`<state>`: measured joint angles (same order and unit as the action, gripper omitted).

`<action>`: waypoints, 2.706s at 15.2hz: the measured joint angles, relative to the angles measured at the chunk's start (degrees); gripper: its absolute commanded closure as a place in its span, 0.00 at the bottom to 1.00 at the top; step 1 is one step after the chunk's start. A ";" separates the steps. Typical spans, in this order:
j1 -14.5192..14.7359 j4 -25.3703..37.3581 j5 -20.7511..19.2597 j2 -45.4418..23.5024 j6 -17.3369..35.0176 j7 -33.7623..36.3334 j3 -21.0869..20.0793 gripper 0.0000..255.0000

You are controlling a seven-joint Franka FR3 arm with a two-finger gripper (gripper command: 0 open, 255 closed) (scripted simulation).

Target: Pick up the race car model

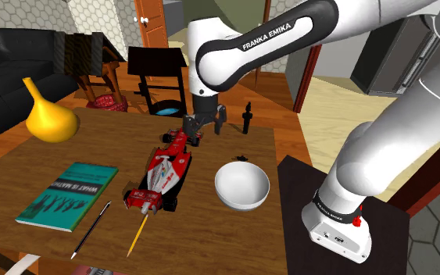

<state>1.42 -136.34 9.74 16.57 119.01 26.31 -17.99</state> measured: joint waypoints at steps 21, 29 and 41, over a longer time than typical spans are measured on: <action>2.63 19.15 -16.90 -33.91 19.94 27.38 -2.55 0.00; 2.86 18.81 -17.30 -34.46 20.86 27.81 -2.42 1.00; 2.22 20.23 -15.43 -31.34 16.27 26.57 -3.18 1.00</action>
<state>3.64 -116.12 -5.69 -14.77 135.28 52.88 -21.17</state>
